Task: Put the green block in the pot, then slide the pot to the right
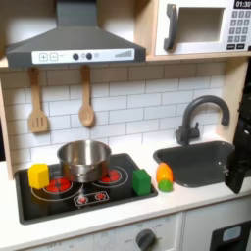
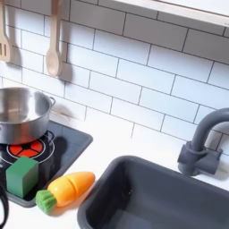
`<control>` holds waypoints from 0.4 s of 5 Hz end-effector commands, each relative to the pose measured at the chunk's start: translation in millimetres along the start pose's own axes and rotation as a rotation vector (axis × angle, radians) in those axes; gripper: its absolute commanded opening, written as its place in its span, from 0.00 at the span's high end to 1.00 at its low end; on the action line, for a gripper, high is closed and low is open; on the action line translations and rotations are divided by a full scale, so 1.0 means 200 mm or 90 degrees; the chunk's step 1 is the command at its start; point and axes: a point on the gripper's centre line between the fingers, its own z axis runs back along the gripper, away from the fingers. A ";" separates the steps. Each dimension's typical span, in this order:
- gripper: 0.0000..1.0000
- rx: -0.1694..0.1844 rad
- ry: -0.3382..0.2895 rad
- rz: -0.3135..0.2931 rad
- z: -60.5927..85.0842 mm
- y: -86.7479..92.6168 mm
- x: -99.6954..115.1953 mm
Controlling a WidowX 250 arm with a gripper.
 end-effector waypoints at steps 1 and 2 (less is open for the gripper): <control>0.00 0.000 -0.001 0.000 0.00 0.00 0.00; 0.00 0.009 -0.018 0.001 -0.02 0.01 0.09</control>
